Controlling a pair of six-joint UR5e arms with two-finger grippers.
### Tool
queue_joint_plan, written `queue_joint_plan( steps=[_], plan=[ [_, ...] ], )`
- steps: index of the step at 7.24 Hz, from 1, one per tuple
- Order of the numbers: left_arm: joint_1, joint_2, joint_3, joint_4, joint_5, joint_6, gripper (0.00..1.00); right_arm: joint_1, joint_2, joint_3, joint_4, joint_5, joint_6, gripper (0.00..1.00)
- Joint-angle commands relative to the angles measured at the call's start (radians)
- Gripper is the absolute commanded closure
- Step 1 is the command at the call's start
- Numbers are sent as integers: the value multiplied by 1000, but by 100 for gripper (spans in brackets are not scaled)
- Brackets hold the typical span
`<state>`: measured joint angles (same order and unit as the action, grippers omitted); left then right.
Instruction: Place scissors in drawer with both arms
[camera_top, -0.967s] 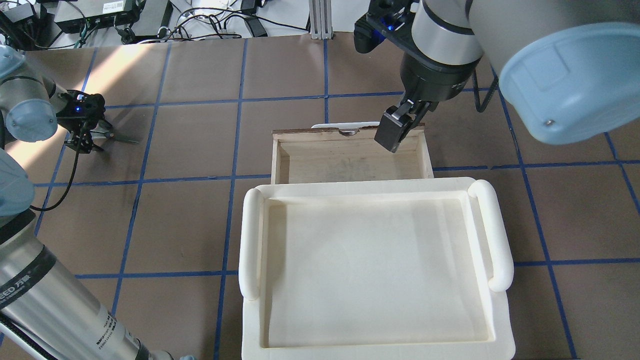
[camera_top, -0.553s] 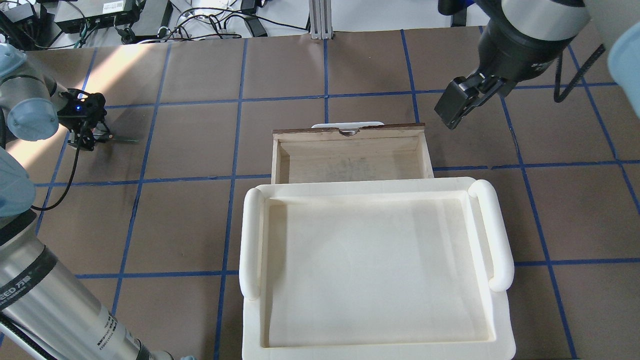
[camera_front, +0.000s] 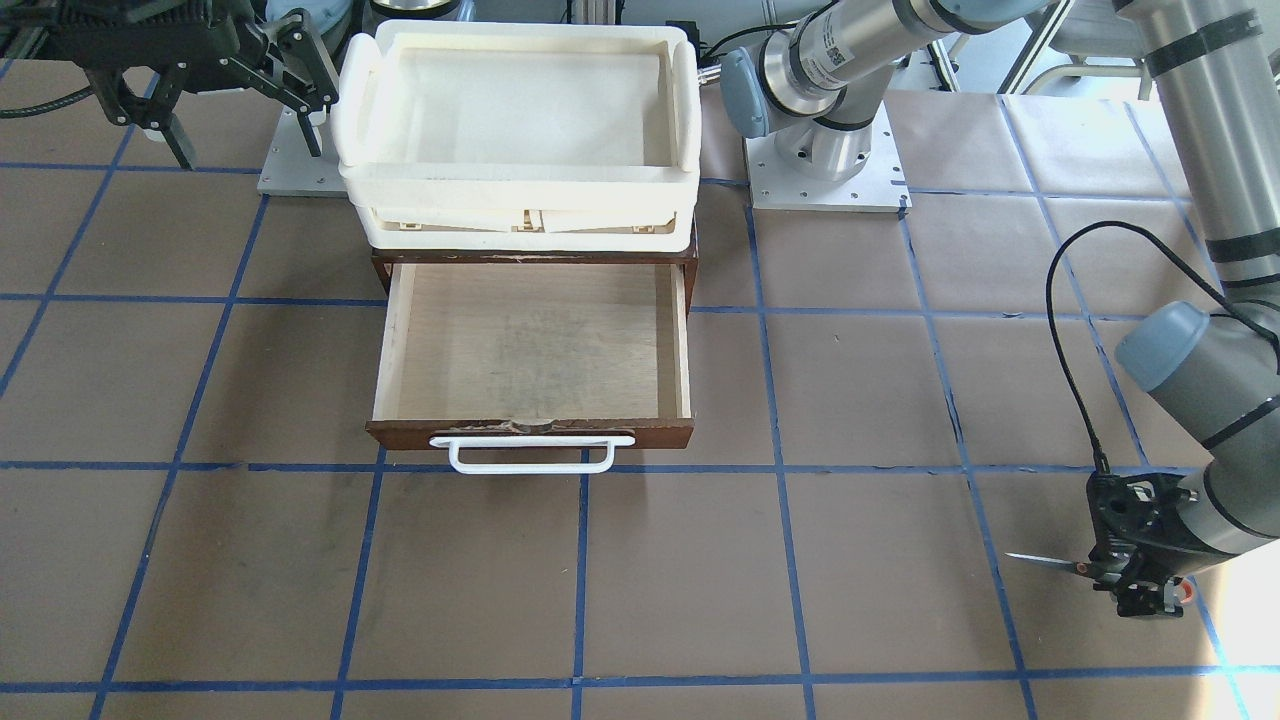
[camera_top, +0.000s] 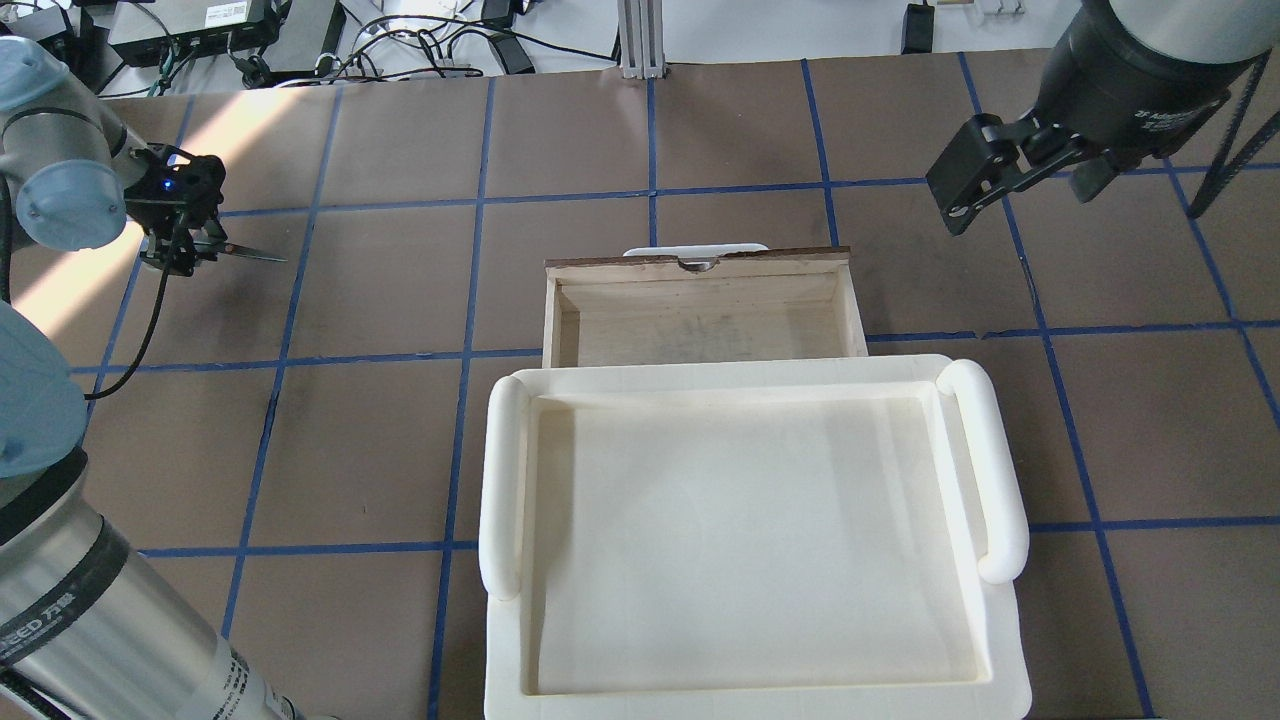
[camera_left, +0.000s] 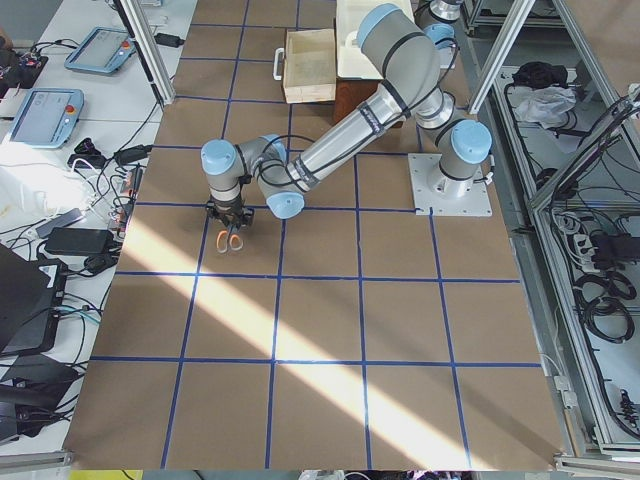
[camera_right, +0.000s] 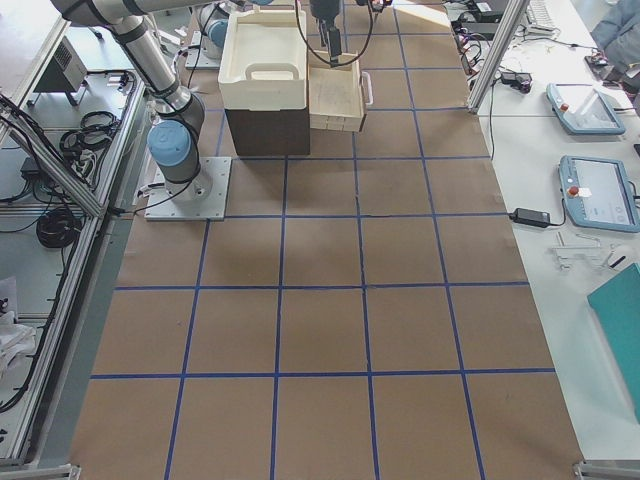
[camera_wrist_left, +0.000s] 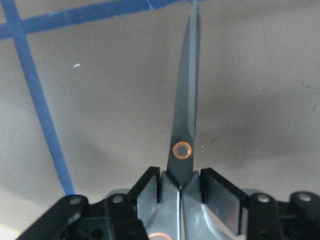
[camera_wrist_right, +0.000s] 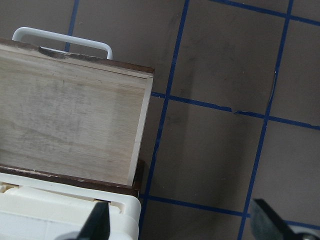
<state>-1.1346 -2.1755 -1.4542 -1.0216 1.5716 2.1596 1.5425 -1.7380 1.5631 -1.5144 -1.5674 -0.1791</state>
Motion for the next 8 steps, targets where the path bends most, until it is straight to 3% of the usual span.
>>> queue_joint_plan(
  steps=[1, 3, 6, 7, 8],
  plan=[
    [-88, 115, 0, -145, 2, -127, 100, 34, -3, 2, 10, 13, 224, 0],
    [-175, 228, 0, -273, -30, -205, 100, 132, 17, -3, -6, 1, 372, 0],
    [-388, 334, -8, -342, -53, -413, 100, 131, 38, -11, -33, -2, 316, 0],
    [-477, 350, -11, -342, -47, -508, 100, 131, 78, -24, -120, -3, 308, 0],
    [-575, 358, -14, -342, -44, -597, 100, 131, 99, -43, -130, -11, 306, 0]
  ],
)
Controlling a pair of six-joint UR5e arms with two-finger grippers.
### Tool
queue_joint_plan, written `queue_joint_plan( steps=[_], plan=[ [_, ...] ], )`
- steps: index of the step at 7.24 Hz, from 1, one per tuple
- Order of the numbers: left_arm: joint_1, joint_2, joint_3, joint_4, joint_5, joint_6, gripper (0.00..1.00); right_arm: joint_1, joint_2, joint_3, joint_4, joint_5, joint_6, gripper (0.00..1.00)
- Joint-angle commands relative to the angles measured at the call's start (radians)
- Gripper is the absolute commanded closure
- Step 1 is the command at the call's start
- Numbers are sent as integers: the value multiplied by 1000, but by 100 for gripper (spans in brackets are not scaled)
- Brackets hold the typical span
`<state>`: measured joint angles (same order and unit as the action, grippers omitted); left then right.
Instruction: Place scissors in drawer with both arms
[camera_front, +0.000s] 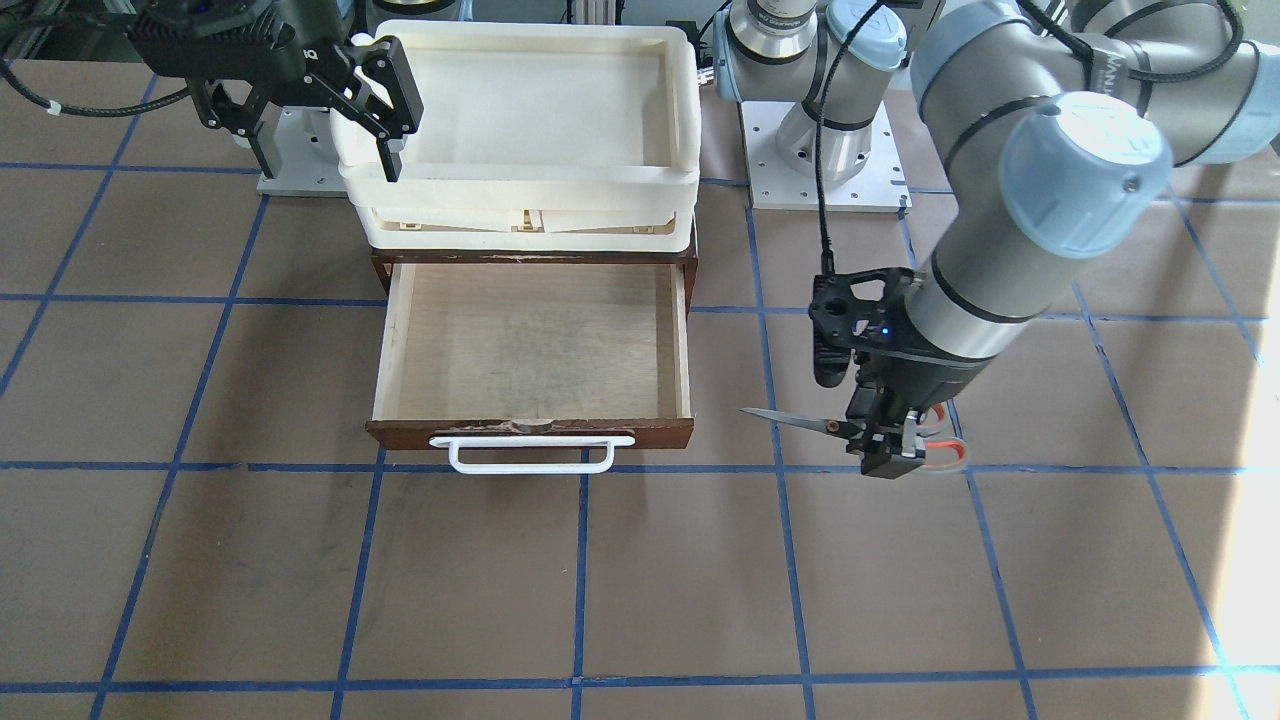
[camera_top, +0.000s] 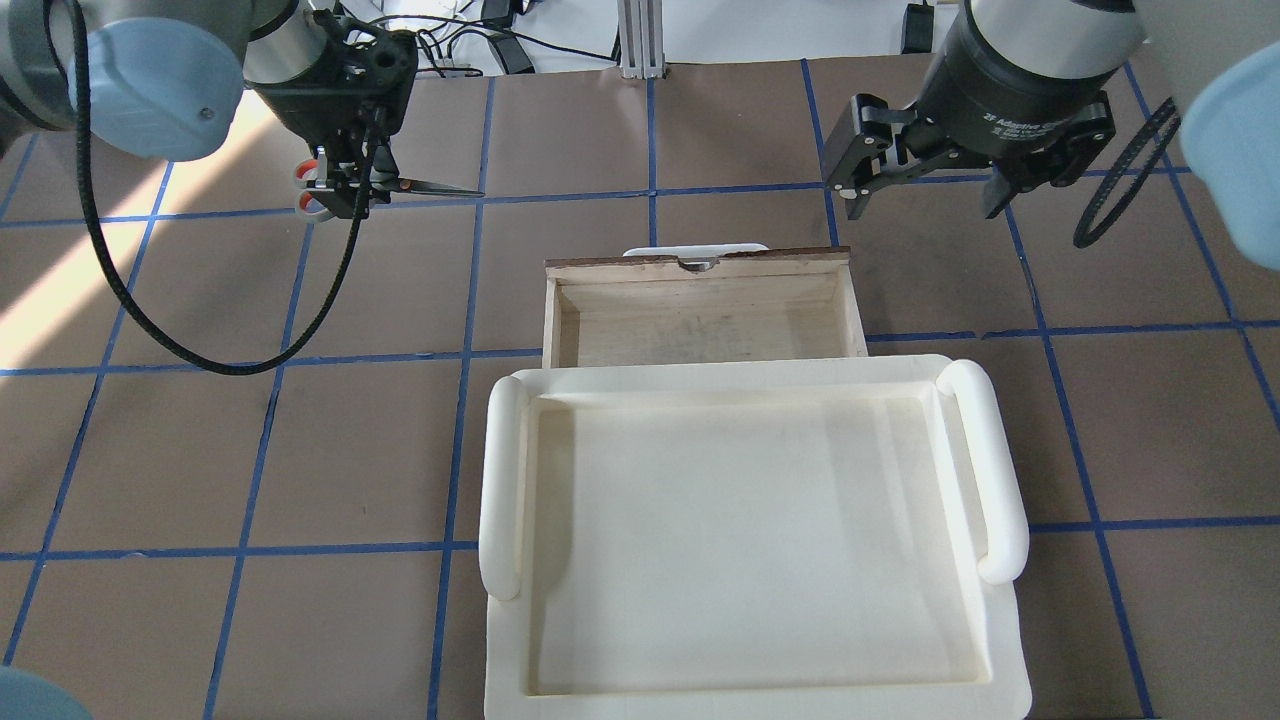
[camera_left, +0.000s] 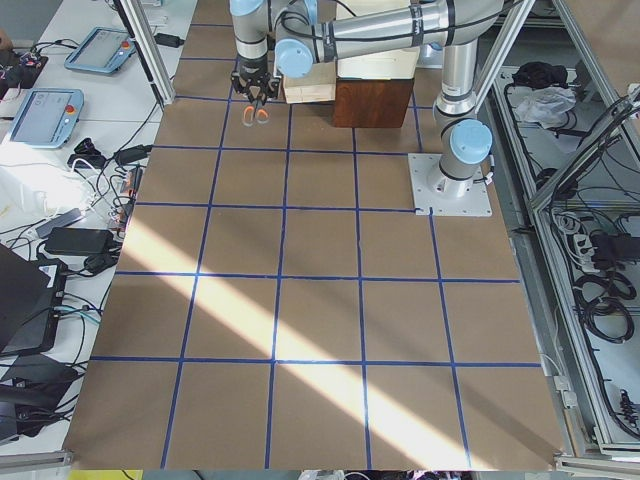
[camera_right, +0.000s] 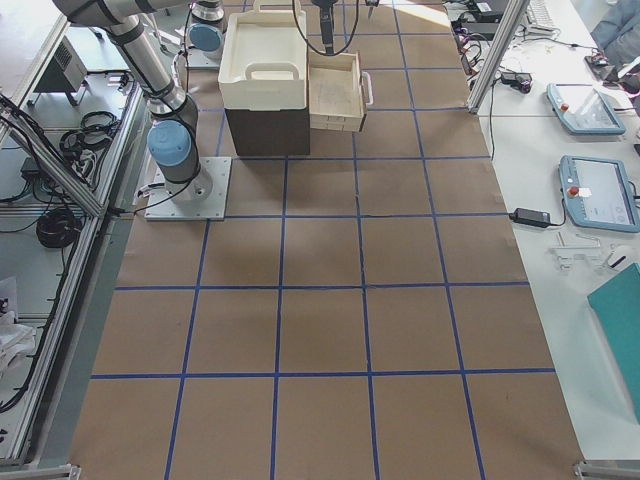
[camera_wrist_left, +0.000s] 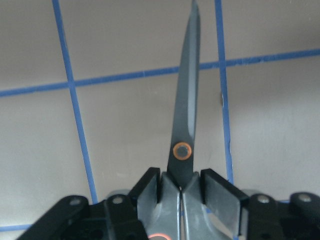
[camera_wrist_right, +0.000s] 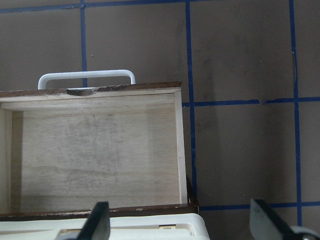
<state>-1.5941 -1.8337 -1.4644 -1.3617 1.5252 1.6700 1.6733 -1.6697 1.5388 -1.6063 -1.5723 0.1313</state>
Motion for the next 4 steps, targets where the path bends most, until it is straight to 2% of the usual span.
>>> queue_joint_plan(
  steps=[1, 2, 4],
  plan=[
    [-210, 2, -7, 3, 1, -222, 100, 0, 31, -19, -28, -68, -7, 0],
    [-278, -13, -7, 7, -2, -324, 100, 0, 30, -16, -24, -68, -15, 0],
    [-322, -19, -65, 10, -14, -368, 100, 2, 30, -11, 1, -58, -15, 0]
  ],
)
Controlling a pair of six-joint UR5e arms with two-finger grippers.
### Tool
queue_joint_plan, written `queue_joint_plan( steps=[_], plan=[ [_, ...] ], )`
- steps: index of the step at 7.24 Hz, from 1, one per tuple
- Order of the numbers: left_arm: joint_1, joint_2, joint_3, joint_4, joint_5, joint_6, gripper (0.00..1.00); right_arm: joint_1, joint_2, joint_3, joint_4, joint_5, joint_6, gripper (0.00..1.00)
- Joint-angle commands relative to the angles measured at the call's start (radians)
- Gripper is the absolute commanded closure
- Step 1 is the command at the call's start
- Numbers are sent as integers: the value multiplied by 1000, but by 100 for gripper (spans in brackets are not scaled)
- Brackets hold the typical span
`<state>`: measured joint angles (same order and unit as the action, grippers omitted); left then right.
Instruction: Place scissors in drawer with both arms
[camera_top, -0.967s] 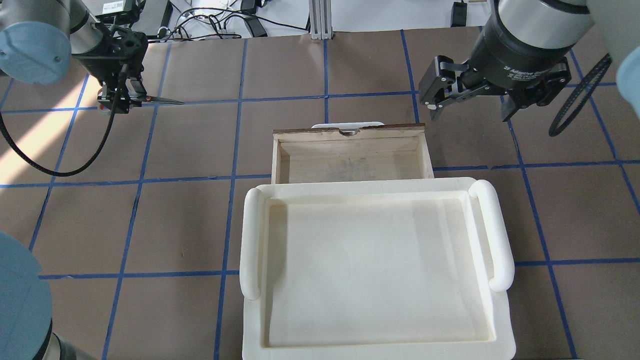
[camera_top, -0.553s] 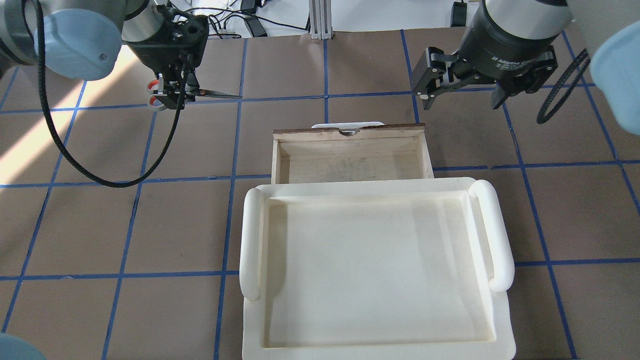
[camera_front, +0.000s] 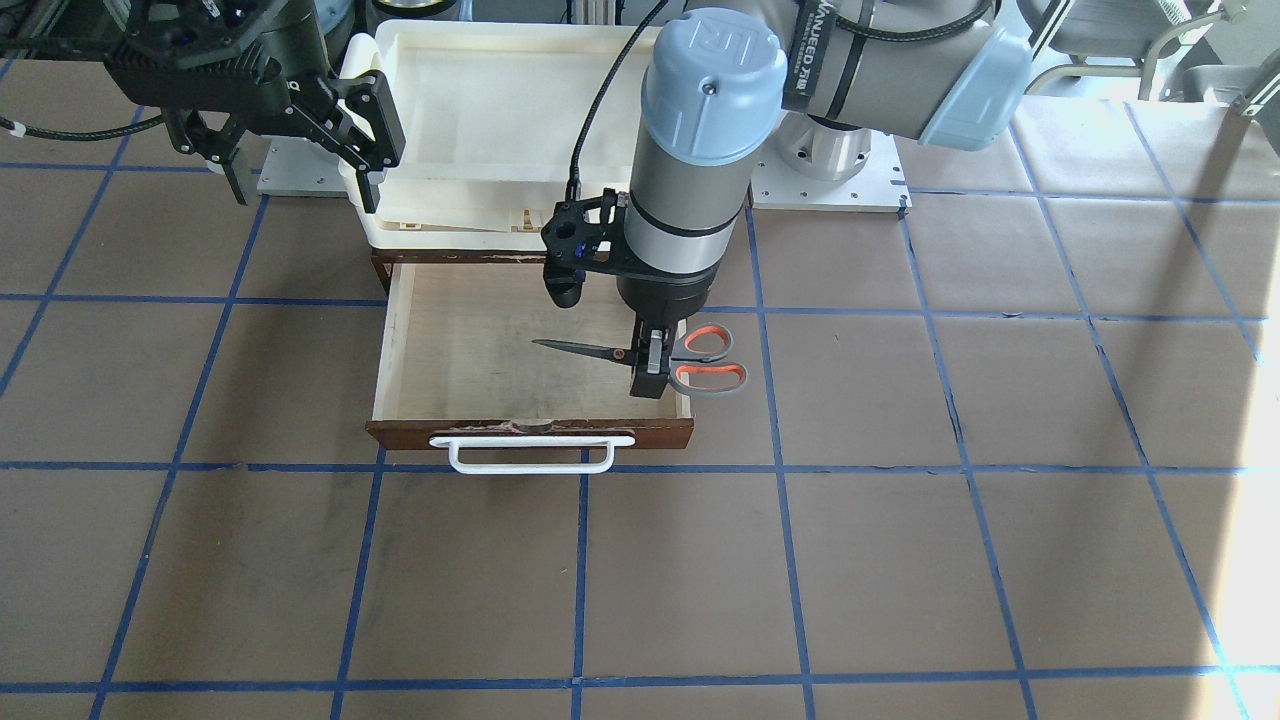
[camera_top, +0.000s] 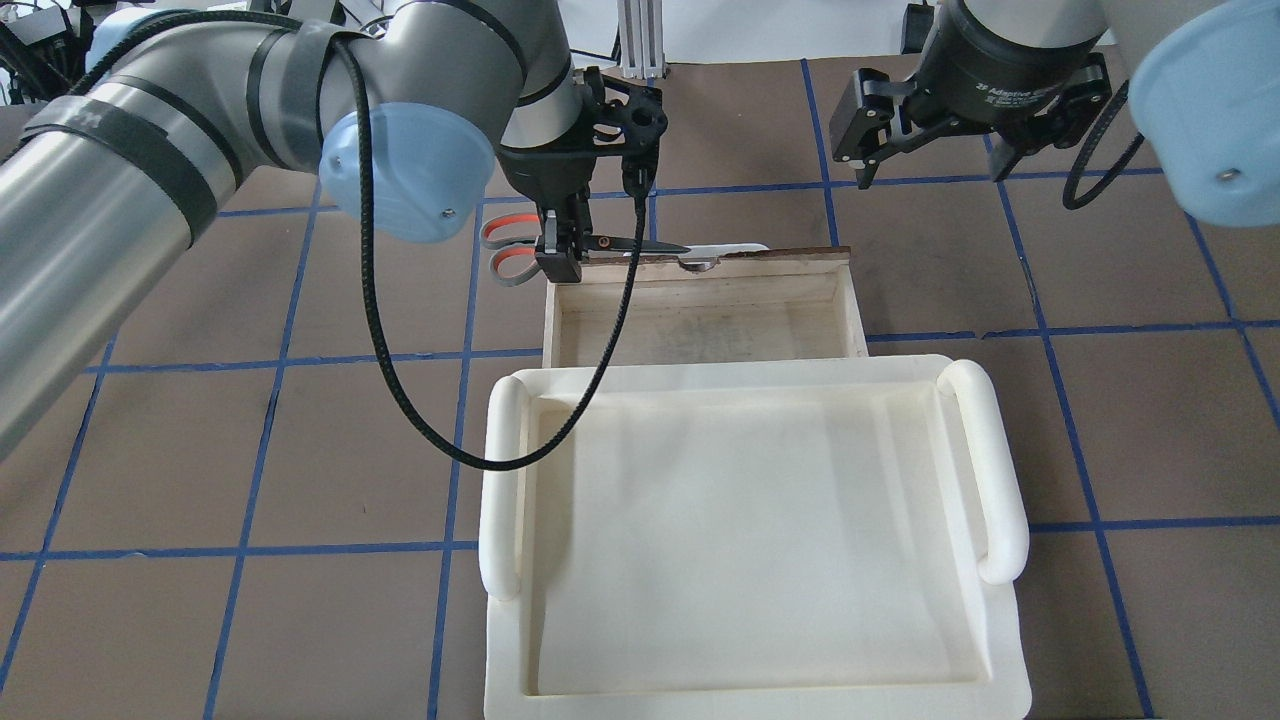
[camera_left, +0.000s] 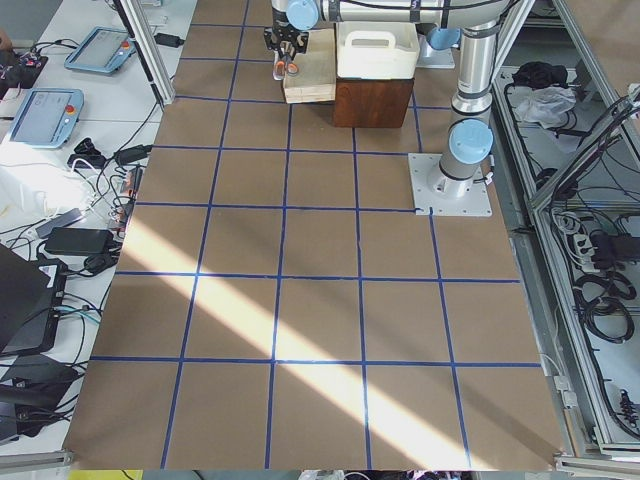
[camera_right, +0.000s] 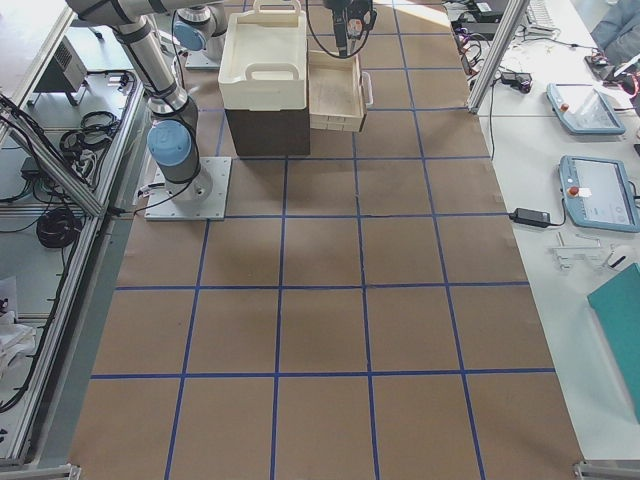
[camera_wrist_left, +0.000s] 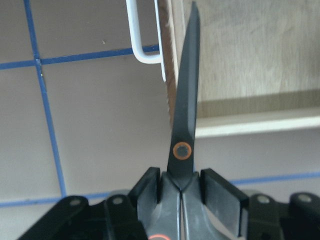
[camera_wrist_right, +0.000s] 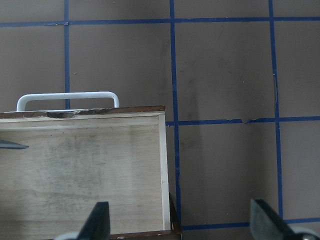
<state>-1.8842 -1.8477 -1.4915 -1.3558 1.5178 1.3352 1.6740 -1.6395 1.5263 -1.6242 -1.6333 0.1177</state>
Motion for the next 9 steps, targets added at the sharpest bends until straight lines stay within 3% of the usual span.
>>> queue_joint_plan(
  steps=[1, 3, 8, 9],
  plan=[
    [-50, -7, -67, 9, -24, -80, 100, 1, 1, 2, 21, 4, -4, 0],
    [-93, -22, -72, 9, -34, -149, 100, 3, 3, 3, 24, 71, -50, 0],
    [-115, -79, -99, 103, -25, -105, 100, 1, 1, 3, 24, 67, -52, 0],
    [-115, -79, -101, 104, -24, -116, 89, 3, 3, 3, 24, 66, -52, 0]
  ],
)
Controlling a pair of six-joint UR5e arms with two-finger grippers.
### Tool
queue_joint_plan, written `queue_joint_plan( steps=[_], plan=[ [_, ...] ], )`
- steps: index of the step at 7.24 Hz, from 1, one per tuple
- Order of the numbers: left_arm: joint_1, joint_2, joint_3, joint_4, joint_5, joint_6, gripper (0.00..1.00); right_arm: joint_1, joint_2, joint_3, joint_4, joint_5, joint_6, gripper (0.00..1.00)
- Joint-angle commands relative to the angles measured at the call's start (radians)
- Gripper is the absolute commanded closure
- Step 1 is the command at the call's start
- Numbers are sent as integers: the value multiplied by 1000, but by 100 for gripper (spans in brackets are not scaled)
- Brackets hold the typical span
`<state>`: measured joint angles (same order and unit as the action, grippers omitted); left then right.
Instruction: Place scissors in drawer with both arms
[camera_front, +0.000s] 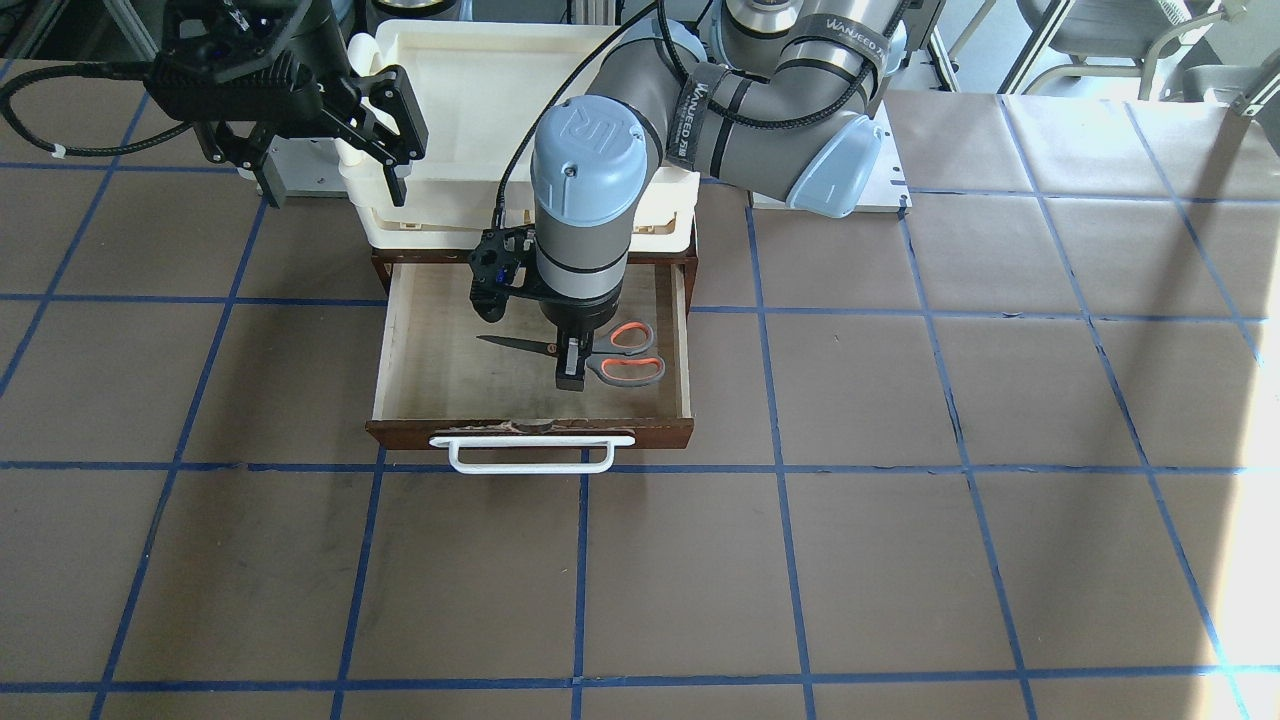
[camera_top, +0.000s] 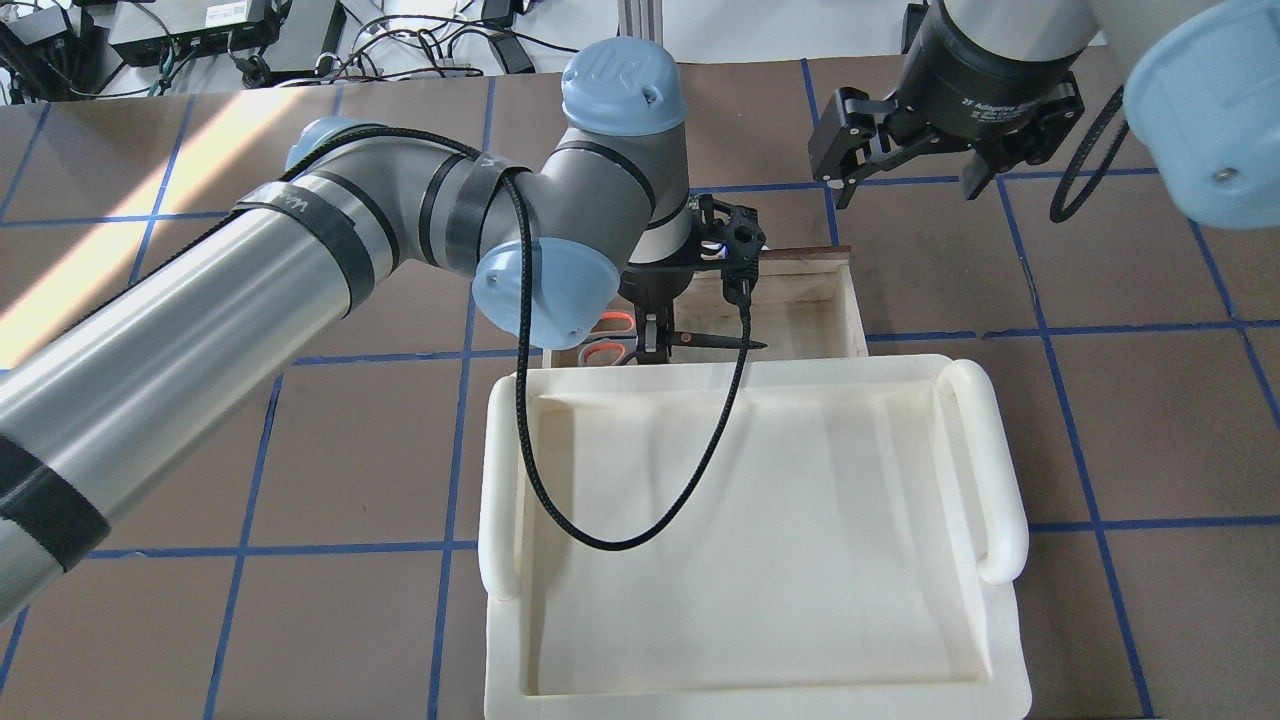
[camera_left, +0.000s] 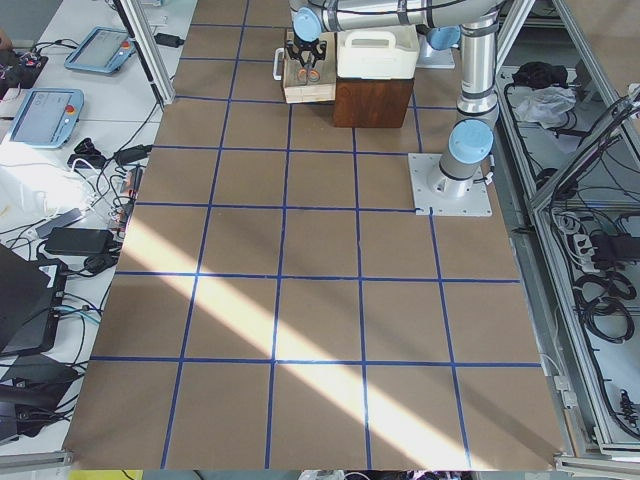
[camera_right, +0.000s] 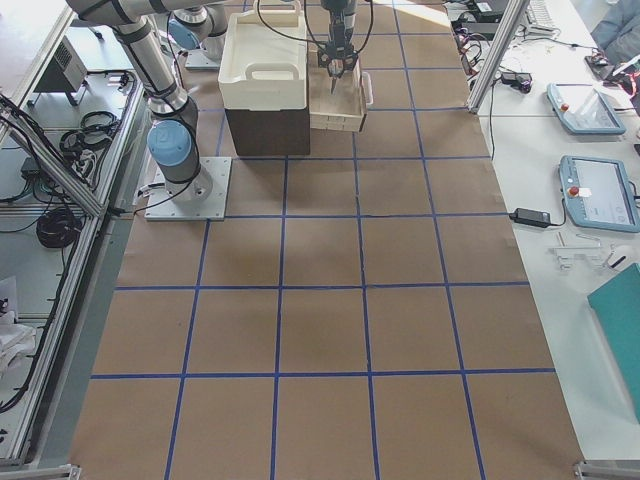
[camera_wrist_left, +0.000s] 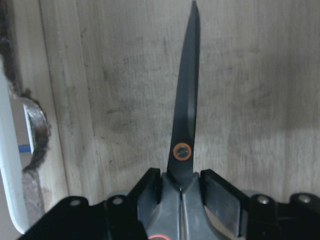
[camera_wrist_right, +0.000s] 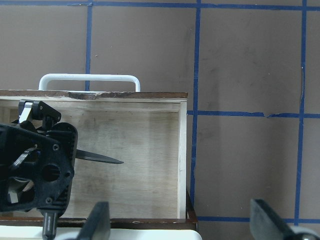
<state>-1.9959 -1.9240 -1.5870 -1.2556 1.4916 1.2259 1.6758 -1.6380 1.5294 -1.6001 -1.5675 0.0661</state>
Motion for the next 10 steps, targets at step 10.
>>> queue_joint_plan(
  steps=[10],
  plan=[
    [231, 213, 130, -169, -33, -519, 0, 2, 0, 3, 2, 9, 0, 0]
  ],
)
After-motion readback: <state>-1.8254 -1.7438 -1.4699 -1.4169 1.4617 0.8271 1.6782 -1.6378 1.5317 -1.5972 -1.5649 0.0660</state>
